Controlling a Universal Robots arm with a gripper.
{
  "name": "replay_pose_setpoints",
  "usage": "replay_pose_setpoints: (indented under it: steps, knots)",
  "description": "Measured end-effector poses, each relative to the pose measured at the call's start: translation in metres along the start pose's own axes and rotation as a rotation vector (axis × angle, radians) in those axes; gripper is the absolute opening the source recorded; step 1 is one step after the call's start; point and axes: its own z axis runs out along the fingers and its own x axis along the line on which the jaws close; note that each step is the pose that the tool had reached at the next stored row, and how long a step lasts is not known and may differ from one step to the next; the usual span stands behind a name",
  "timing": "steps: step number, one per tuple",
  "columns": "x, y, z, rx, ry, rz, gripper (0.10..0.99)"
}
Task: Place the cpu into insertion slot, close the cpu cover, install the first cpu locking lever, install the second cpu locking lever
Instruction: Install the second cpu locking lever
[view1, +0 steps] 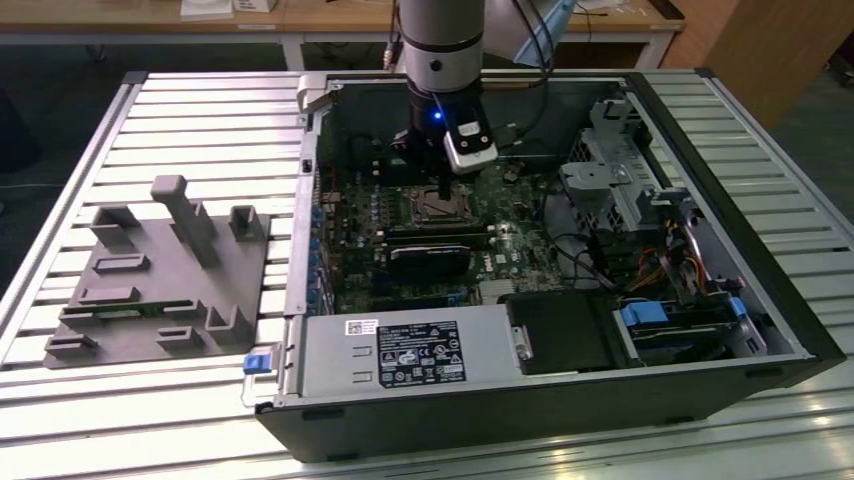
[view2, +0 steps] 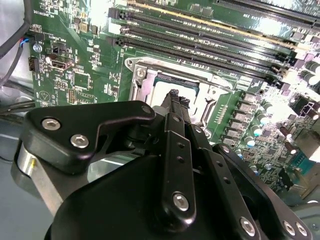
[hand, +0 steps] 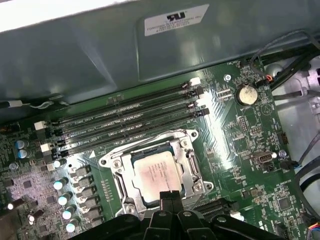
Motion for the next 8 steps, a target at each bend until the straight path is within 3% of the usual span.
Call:
replay_pose_setpoints:
  steps: [8]
  knots:
    - [-0.0015, -0.0042, -0.0016, 0.0, 0.0, 0.0, 0.106]
